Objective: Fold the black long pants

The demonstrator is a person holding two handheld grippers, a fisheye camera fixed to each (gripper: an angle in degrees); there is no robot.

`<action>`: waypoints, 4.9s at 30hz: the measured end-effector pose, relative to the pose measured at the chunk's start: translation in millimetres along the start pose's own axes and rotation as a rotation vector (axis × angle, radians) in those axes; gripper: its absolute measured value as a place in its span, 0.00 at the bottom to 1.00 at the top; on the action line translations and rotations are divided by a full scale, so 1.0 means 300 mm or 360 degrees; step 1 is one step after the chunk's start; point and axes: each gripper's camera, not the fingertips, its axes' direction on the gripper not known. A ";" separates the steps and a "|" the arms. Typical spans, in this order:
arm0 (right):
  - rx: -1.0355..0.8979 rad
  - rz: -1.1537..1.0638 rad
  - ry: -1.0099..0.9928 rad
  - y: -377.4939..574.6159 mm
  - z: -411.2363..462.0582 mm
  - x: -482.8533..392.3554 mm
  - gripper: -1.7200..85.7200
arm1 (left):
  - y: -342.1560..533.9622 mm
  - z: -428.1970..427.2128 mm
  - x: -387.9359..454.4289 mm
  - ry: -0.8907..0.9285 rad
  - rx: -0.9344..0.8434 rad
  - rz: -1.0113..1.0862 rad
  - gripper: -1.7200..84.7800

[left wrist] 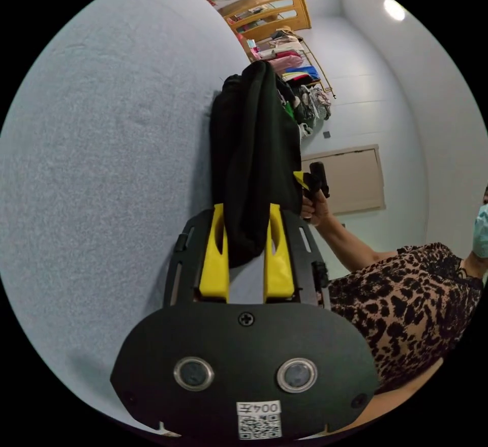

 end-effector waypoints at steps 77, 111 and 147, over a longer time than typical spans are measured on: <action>-0.0630 -0.1178 0.0850 0.103 0.262 -0.605 0.14 | -0.130 0.279 0.589 -0.1052 0.0137 0.0169 0.18; -0.0320 -0.0899 0.0652 0.160 0.202 -0.415 0.19 | 0.323 -0.282 0.334 -0.0459 0.0469 -0.0089 0.17; -0.0410 0.0258 -0.0639 -0.093 0.771 0.224 0.25 | 0.483 0.327 0.191 0.0521 0.0889 -0.0961 0.19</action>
